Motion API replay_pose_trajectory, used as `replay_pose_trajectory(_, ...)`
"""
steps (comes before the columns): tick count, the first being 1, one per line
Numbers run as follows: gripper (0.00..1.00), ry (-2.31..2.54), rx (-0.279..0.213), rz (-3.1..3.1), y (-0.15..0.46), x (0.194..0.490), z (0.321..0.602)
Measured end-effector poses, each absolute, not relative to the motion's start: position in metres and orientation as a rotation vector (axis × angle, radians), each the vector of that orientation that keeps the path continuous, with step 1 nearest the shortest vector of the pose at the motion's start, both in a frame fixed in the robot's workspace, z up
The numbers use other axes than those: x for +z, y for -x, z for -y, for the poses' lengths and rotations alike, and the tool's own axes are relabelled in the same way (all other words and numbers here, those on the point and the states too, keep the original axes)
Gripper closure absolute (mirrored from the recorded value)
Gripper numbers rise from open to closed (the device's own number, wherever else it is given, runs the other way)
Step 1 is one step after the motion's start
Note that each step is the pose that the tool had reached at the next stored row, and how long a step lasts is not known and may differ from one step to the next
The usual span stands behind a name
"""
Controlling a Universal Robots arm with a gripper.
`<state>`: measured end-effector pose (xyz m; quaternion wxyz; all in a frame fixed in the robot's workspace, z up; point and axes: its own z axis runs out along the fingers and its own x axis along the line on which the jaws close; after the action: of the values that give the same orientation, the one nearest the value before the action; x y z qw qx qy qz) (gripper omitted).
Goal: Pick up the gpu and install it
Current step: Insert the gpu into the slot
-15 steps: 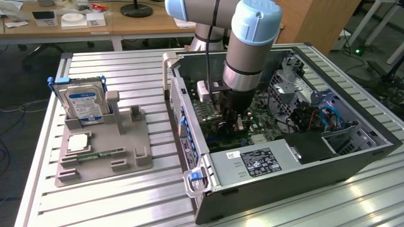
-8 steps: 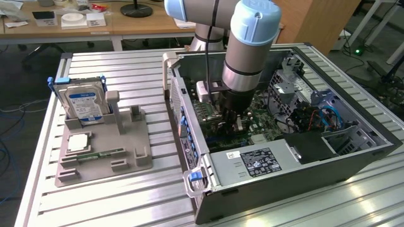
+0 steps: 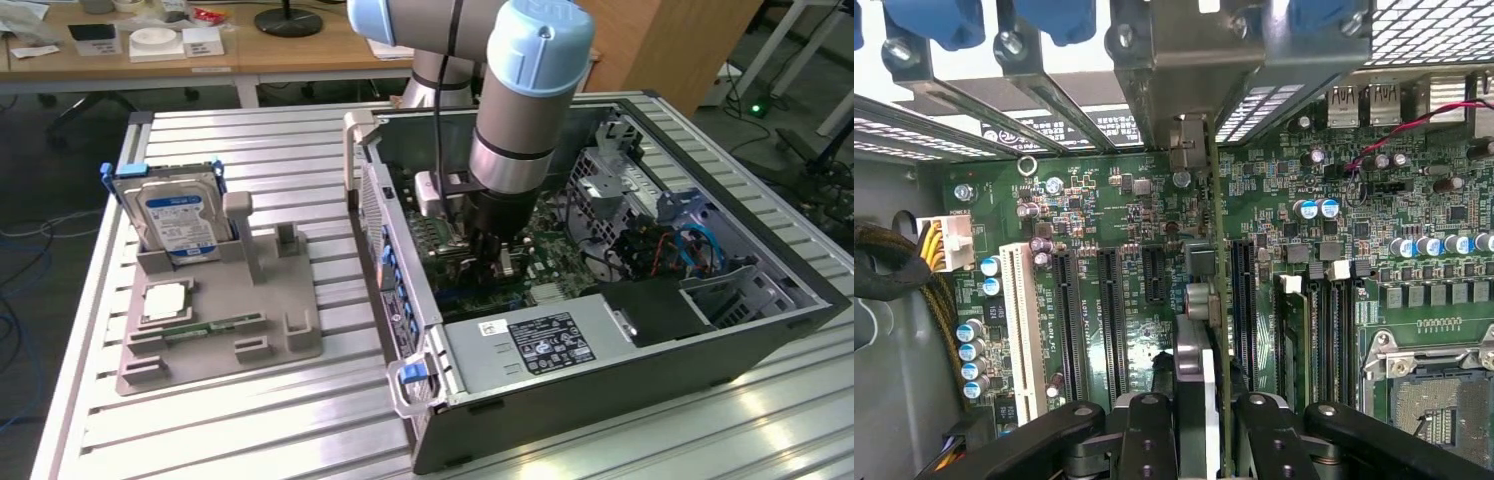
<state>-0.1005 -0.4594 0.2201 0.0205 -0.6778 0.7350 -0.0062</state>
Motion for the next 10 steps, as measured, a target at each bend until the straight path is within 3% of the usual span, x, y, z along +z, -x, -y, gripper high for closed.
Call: replay_pose_trajectory(10, 0.72, 2.102, -0.019, -2.279, 0.1009, 0.2154, 0.4595)
